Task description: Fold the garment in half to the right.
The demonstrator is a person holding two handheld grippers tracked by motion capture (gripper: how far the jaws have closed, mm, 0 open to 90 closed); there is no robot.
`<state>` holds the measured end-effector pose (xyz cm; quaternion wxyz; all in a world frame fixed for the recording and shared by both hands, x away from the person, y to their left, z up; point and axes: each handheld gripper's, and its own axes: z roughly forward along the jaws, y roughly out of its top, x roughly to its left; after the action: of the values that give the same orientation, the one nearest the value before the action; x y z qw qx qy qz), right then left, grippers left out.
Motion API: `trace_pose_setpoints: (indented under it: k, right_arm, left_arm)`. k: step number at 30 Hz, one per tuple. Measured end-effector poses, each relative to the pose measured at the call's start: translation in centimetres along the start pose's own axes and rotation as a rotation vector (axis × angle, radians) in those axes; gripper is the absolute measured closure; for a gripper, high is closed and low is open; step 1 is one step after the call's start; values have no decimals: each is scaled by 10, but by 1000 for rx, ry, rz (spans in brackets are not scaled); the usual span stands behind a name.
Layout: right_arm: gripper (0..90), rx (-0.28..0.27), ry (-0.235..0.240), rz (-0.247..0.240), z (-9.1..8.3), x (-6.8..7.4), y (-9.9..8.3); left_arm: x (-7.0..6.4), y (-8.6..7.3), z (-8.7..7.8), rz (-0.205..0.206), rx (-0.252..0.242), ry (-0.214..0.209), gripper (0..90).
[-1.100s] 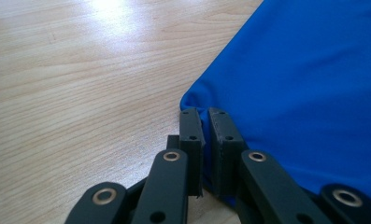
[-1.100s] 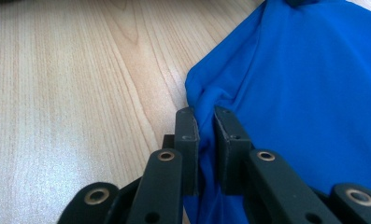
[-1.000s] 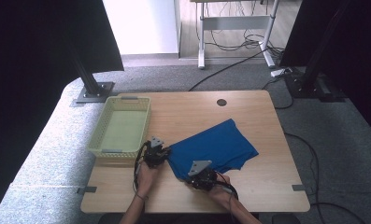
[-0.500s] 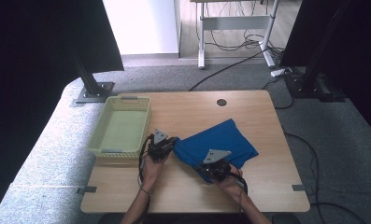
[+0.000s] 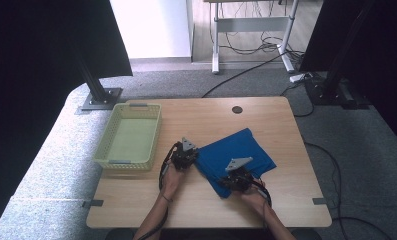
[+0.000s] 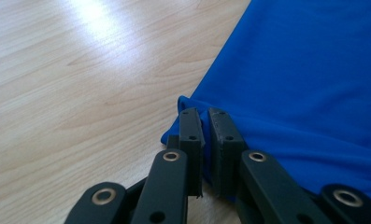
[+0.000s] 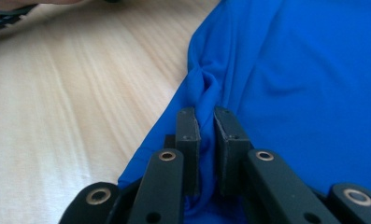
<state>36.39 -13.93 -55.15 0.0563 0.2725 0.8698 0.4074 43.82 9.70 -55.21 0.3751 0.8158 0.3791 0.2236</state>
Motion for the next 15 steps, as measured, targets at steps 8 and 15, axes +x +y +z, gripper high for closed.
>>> trace_pose_setpoints:
  k: [8,15]
  right_arm:
    - [805,9,71,-43,11,19,6]
    - [805,18,111,-105,23,44,13]
  left_arm:
    - [4,-11,-16,6,18,3,831]
    - [11,-31,-39,-17,21,1,831]
